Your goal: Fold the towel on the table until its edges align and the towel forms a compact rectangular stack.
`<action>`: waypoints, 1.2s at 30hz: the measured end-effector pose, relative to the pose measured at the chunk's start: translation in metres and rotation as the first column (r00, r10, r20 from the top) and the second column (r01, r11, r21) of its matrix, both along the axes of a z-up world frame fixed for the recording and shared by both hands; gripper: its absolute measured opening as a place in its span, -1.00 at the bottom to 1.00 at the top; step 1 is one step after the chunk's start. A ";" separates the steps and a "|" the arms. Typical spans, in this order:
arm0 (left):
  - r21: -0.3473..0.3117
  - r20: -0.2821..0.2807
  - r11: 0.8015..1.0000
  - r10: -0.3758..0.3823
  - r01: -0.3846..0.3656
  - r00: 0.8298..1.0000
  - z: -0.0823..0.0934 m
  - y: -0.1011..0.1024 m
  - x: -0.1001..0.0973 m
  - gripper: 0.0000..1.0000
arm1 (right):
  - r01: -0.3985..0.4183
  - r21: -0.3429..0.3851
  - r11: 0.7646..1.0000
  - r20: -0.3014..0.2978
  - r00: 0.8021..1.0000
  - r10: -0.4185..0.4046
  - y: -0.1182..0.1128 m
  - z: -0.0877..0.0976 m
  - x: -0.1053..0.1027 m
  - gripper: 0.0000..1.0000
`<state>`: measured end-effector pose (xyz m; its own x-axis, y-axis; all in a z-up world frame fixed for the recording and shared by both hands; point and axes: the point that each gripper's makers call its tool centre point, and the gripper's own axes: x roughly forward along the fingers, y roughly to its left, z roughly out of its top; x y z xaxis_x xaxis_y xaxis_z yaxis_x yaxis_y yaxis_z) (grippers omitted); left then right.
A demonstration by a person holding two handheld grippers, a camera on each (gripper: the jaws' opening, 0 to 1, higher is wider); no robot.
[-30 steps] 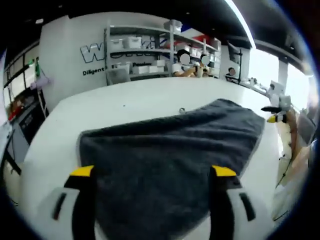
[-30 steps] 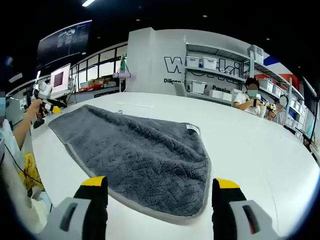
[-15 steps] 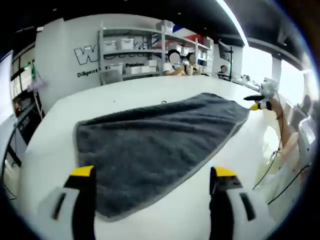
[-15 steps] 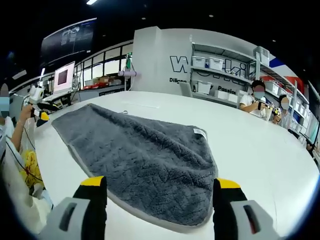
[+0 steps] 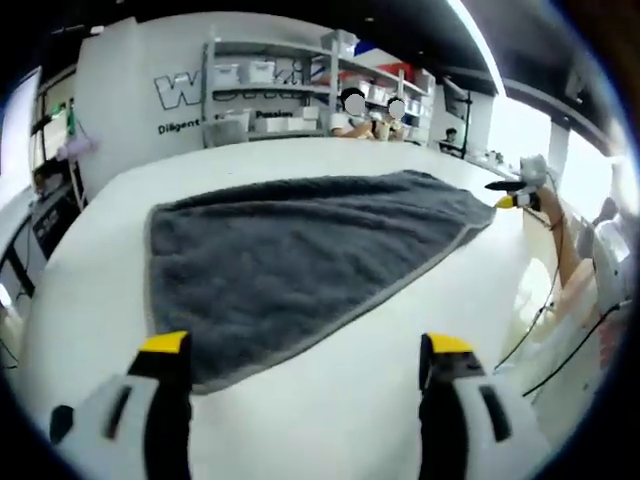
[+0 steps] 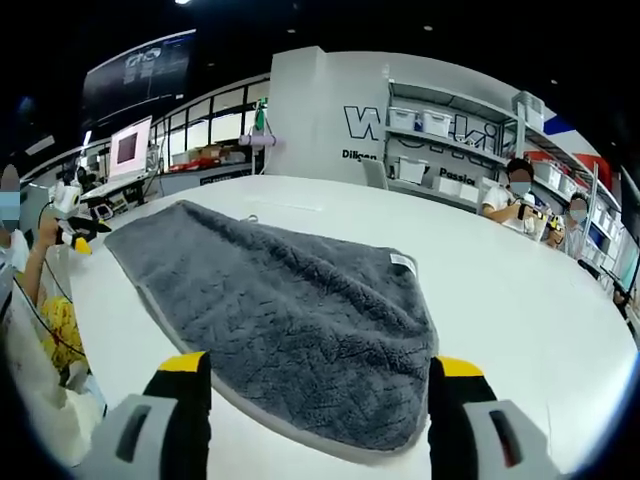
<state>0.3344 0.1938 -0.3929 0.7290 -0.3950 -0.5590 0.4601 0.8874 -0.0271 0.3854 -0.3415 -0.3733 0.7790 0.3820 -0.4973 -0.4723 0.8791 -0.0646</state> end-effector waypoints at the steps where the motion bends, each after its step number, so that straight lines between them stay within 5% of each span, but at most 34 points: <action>1: -0.001 0.000 1.000 0.001 -0.001 1.000 0.000 0.000 0.000 0.99 | 0.000 0.002 1.000 0.000 1.000 0.000 0.000 0.001 0.001 0.88; 19: -0.013 0.008 1.000 -0.008 0.008 1.000 -0.001 -0.003 -0.004 0.99 | -0.042 0.029 0.999 0.042 0.998 0.041 0.006 0.039 0.068 0.79; 26: -0.013 0.010 1.000 -0.006 0.007 1.000 -0.002 -0.003 -0.007 0.99 | -0.061 0.004 0.998 0.021 0.998 0.061 0.016 0.041 0.101 0.77; 36: -0.014 0.013 1.000 0.004 -0.004 1.000 -0.003 0.000 -0.010 0.99 | -0.043 -0.082 0.996 0.001 0.999 0.043 0.020 0.029 0.174 0.64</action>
<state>0.3247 0.1934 -0.3955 0.7378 -0.4000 -0.5438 0.4570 0.8888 -0.0338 0.5595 -0.3210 -0.3445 0.7640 0.3732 -0.5264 -0.5092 0.8498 -0.1366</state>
